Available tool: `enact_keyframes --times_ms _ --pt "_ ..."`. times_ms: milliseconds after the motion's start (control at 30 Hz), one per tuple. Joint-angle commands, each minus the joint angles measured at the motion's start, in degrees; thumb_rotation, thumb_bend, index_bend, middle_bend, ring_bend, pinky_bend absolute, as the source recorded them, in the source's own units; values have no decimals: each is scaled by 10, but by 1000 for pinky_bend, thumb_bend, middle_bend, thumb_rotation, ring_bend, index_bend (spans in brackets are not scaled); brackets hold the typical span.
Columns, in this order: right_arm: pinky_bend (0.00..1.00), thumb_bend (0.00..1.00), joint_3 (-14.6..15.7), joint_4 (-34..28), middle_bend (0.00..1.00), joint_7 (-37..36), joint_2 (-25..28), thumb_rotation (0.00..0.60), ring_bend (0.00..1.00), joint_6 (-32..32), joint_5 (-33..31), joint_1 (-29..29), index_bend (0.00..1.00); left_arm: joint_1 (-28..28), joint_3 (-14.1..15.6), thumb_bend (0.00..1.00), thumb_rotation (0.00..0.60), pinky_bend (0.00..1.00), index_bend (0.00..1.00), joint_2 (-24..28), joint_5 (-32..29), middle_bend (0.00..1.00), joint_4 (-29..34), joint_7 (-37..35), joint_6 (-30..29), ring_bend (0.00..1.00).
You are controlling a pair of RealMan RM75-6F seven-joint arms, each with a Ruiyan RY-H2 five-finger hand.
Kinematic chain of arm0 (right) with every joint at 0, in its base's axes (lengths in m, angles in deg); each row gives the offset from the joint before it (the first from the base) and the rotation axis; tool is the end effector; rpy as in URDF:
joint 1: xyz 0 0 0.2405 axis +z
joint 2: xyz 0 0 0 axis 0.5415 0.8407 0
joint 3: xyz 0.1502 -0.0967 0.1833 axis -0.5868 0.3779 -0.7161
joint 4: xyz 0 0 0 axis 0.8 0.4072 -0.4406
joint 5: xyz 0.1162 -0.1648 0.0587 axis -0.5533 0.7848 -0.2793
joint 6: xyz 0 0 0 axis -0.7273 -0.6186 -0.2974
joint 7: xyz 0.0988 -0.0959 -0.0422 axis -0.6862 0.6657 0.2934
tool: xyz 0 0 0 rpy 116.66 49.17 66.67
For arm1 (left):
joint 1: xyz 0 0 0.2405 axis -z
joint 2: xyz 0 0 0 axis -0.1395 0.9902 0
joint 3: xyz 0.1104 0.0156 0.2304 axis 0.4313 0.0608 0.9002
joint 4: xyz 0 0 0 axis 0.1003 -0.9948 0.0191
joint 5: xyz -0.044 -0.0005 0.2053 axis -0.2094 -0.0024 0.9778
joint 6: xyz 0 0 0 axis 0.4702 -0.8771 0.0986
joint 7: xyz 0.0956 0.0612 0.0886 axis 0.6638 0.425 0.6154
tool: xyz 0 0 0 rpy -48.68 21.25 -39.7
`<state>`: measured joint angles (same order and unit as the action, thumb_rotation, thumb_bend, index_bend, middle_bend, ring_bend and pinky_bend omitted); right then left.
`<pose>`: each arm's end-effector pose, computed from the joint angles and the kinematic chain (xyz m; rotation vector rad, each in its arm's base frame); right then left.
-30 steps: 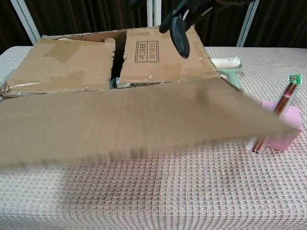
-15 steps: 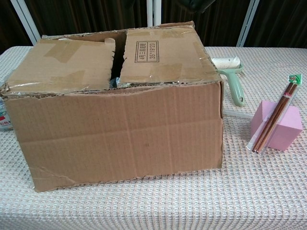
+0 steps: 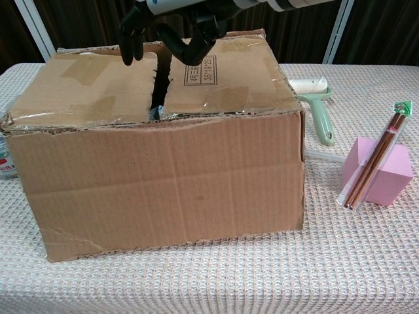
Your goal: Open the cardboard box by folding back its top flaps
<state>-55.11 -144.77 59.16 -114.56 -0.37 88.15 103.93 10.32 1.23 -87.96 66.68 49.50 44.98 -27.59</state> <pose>0.0429 -0.3220 0.0254 2.4532 -0.5334 0.8667 -0.3260 0.1619 0.1829 -1.3590 -0.9064 -0.9905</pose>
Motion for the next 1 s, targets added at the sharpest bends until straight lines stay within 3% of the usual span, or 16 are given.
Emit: enact_keyframes --times_ms 33,400,567,733,1000 --pt "0 951 46 -1 183 39 -21 600 0 -48 -62 44 234 -1 1 3 398 243 120 -1 1 146 -2 -2 -1 141" --pt "0 968 88 6 185 39 -35 600 0 -74 -101 90 242 -4 1 3 399 243 120 5 2 146 -2 -6 -6 141" --pt "0 968 107 3 234 48 -29 600 0 -90 -112 104 297 -4 1 3 399 242 120 4 1 146 -3 -8 -3 141" --pt "0 997 120 -10 309 55 -14 600 0 -113 -126 113 380 -1 0 3 397 242 115 0 4 146 -6 -7 -3 141" --pt "0 1000 121 -51 347 56 35 600 0 -143 -131 118 427 5 0 3 398 243 110 -2 11 146 -2 -1 1 141"
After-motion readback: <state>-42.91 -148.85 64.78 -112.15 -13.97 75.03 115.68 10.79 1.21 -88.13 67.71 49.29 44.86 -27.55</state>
